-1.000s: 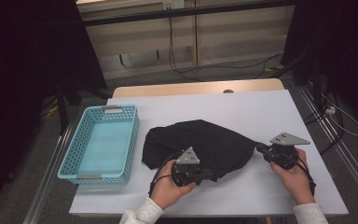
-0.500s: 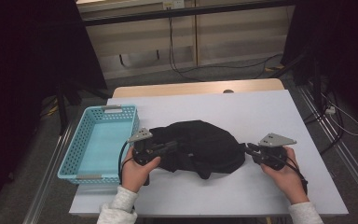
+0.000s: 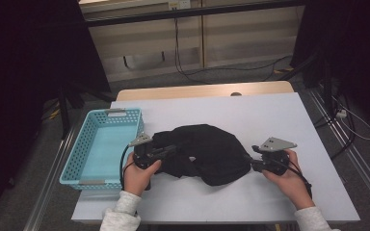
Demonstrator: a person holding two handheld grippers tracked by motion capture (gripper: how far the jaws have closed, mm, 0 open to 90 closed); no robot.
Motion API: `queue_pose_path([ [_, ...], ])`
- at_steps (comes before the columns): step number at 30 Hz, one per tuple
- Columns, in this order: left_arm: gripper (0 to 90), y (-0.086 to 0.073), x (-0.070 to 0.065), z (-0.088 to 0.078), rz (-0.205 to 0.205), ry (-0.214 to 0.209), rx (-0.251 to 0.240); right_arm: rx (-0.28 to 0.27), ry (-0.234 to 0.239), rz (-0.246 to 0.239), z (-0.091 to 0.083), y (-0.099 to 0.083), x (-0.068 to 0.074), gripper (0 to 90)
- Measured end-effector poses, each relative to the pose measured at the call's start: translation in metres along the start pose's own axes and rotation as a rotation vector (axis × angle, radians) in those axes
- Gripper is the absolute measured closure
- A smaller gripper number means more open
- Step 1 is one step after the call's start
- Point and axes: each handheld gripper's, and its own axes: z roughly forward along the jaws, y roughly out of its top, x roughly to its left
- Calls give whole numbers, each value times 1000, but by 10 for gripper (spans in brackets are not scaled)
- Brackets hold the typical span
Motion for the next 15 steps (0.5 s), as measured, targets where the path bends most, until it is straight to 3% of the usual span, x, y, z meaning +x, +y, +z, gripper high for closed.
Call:
queue_pose_path([
  [6,852,-1,0,0,-2,-11,1,14,36,-31,11,5,7,498],
  [10,852,-2,0,0,3,-21,7,46,66,-85,23,10,19,554],
  [11,852,-2,0,0,7,-27,13,54,64,-100,26,12,20,594],
  [12,852,-2,0,-1,8,-25,9,64,53,-120,28,14,22,706],
  [14,852,-2,1,-3,7,-22,5,47,71,-95,29,19,21,858],
  [15,853,-1,1,-5,8,-18,1,37,71,-76,28,21,19,869],
])
